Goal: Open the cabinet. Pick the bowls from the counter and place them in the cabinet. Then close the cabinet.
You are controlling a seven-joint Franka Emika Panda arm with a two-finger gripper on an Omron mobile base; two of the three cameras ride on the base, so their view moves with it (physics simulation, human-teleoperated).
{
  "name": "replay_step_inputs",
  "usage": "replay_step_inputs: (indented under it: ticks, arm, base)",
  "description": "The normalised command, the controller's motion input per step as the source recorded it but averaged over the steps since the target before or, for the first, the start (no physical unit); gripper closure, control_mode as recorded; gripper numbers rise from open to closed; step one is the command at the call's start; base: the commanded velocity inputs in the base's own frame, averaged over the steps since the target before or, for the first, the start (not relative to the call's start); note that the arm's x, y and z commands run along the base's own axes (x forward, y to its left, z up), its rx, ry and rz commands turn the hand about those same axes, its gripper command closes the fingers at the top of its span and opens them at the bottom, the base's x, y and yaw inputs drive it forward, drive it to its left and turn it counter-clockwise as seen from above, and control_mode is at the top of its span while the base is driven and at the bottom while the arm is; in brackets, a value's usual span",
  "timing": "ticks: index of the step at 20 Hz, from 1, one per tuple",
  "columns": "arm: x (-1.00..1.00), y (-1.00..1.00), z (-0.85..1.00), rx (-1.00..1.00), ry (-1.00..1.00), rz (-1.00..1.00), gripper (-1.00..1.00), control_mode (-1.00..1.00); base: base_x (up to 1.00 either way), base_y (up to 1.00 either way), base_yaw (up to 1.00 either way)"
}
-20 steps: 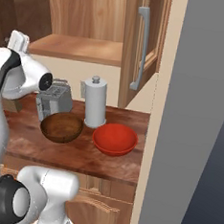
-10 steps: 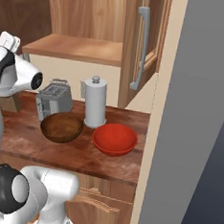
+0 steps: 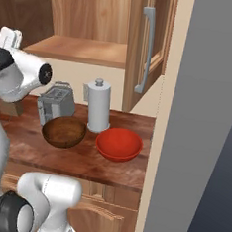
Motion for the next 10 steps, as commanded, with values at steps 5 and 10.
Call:
replay_step_inputs:
  ticks: [5,10]
  arm:
    - [-0.43,-0.91,0.14,-0.53,-0.01,-0.02,-1.0,-1.0]
    - [-0.64,-0.99,-0.06,-0.46,-0.06,-0.08,-1.0,-1.0]
  base:
    - [0.0,0.0,0.0]
    - [0.0,0.0,0.0]
